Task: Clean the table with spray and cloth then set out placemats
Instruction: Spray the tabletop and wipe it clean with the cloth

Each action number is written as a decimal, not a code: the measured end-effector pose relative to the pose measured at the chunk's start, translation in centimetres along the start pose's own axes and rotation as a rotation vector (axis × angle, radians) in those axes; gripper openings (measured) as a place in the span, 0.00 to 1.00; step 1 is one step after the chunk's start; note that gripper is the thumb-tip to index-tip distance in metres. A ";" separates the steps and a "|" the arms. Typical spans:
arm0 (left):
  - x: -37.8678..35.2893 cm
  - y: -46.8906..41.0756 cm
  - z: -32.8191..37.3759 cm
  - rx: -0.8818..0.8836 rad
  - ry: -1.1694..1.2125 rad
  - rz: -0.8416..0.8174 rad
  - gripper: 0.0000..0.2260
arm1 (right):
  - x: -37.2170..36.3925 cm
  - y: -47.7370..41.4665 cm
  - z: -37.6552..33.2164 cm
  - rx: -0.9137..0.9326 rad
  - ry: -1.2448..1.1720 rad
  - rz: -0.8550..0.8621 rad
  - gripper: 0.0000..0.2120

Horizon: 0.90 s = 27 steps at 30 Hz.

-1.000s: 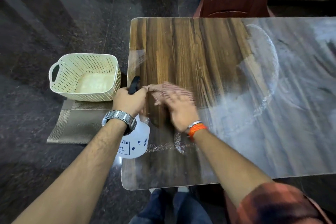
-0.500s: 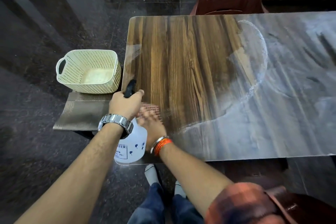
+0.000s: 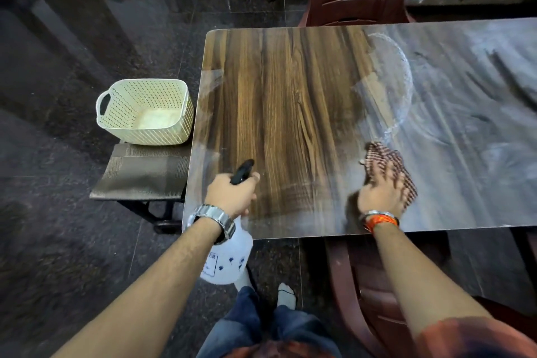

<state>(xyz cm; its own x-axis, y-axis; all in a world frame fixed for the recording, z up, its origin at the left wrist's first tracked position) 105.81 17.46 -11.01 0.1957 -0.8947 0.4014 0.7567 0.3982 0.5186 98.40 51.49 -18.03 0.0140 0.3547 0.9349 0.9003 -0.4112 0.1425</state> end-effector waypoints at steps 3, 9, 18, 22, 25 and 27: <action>-1.3 2.1 -1.7 0.023 -0.064 -0.077 0.16 | 0.0 1.3 1.0 -0.144 -0.027 -0.013 0.31; -1.6 3.9 -2.8 0.037 -0.222 -0.089 0.19 | -3.8 9.7 -6.2 0.200 0.019 -0.088 0.30; 2.5 4.1 -2.7 0.073 -0.149 0.040 0.20 | -4.5 11.2 -7.9 0.162 -0.053 -0.119 0.27; 4.9 2.8 -2.4 0.096 -0.077 0.115 0.19 | -6.9 15.0 -14.1 0.604 0.026 -0.276 0.29; 6.7 0.7 -2.2 0.099 -0.072 0.146 0.15 | -9.3 18.4 -18.2 0.968 0.050 -0.412 0.27; 8.0 -0.9 -1.5 0.088 -0.095 0.166 0.15 | -10.1 18.6 -20.4 1.135 0.052 -0.432 0.27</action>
<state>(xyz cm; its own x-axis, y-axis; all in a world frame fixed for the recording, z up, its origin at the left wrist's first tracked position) 107.66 9.64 -9.42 0.2500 -0.7938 0.5543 0.6607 0.5584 0.5016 106.16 23.15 -18.16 -0.3751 0.2358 0.8965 0.6956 0.7109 0.1041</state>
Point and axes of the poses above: each hand's wrist, its own y-axis away from the middle knuckle, its own x-axis out of the back of the hand, z = x × y, the point moved 6 cm from there along -y, towards the middle knuckle, and after that the axes turned 3 degrees about -x, right-handed, at the moved point
